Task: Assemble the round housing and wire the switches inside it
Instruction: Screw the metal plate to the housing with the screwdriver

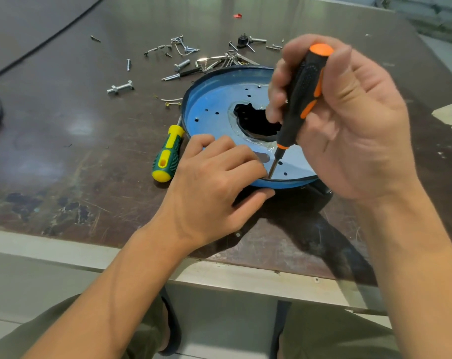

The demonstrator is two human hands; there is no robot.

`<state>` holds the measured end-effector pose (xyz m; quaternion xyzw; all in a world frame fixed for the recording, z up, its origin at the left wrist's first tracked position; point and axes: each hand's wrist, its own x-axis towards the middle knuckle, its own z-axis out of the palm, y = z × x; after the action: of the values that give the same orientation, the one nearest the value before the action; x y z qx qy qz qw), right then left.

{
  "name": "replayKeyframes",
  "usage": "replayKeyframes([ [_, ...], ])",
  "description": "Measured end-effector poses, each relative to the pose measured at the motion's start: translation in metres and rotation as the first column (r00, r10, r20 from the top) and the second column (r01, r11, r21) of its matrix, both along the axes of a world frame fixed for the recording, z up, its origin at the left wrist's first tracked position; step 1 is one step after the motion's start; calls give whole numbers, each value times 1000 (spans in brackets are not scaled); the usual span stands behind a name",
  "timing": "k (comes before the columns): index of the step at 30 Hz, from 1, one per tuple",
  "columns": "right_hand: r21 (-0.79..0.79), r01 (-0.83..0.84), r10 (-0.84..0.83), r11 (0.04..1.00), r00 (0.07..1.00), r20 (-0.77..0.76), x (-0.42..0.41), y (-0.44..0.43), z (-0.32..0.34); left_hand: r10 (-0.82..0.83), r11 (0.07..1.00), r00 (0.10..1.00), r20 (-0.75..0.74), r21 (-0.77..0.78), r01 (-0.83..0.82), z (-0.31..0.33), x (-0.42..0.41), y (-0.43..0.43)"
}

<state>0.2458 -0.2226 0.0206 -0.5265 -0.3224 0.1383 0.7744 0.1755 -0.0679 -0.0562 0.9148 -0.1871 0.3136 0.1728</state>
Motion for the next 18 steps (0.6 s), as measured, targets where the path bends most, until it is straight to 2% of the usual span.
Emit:
replayKeyframes([
  [2,-8,46,-45,999,999,30,-2,3,2,-4,1000,1000,-7,3,4,0,0,0],
  [4,11,96,-96,995,995,-1,-3,5,4,-2,1000,1000,-10,8,2,1,0,0],
  [10,22,-40,41,999,998,-52,-4,5,5,6,1000,1000,2,1,-6,0,0,0],
  [12,23,-41,43,999,996,-83,-3,3,3,7,1000,1000,3,0,-7,0,0,-1],
  [18,-2,119,-119,993,992,35,-1,3,4,7,1000,1000,-3,2,-7,0,0,0],
])
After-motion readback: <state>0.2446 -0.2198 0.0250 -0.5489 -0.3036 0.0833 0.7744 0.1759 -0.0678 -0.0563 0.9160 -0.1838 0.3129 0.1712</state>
